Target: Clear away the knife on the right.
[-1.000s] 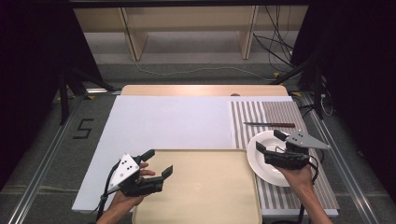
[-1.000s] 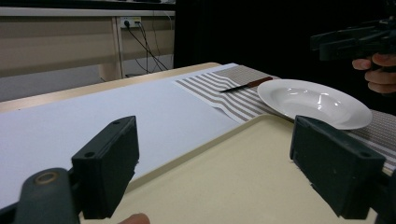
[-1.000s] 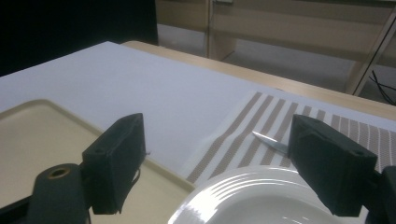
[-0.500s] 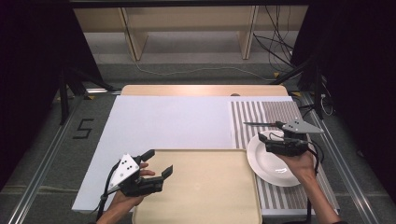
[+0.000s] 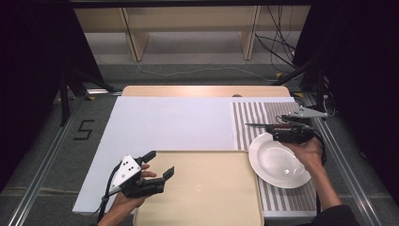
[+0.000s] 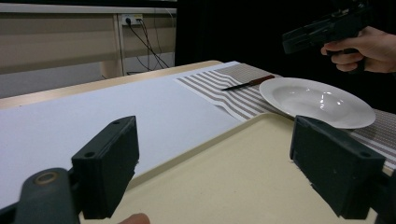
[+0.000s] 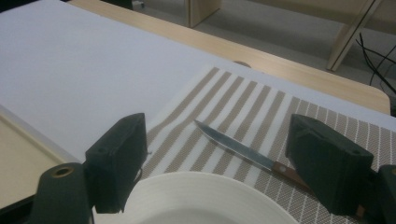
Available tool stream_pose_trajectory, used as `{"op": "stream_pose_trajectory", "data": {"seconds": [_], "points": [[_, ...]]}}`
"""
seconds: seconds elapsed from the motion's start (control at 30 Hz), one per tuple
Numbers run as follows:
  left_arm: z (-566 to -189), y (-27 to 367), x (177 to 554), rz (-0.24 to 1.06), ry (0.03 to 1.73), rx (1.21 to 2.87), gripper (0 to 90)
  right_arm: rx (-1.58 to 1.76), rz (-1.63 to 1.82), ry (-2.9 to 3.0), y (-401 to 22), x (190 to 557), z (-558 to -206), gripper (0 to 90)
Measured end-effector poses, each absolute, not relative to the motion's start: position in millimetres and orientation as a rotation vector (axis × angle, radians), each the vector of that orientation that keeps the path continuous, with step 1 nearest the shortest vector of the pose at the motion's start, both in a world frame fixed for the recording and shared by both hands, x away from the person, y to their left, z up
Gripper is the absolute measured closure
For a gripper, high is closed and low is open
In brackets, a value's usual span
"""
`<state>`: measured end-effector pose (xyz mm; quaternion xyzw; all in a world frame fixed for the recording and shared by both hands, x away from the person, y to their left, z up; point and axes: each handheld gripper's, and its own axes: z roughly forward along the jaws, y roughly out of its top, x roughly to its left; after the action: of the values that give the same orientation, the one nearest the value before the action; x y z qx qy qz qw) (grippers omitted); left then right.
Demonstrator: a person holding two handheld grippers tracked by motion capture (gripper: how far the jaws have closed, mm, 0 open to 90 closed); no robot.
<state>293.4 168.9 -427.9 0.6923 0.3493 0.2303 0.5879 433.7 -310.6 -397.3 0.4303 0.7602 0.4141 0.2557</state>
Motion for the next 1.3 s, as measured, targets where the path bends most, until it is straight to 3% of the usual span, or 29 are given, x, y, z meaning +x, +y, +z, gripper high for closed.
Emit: {"op": "stream_pose_trajectory", "data": {"seconds": [0.93,1.3], "points": [[-428.4,167.7,294.6,0.524,0.815,1.609,15.3,1.367,0.751,2.212,-335.2,511.0,-423.5,23.6],[-429.0,167.6,295.3,0.521,0.818,1.612,15.3,1.389,0.616,2.241,-342.9,524.3,-432.5,24.3]]}}
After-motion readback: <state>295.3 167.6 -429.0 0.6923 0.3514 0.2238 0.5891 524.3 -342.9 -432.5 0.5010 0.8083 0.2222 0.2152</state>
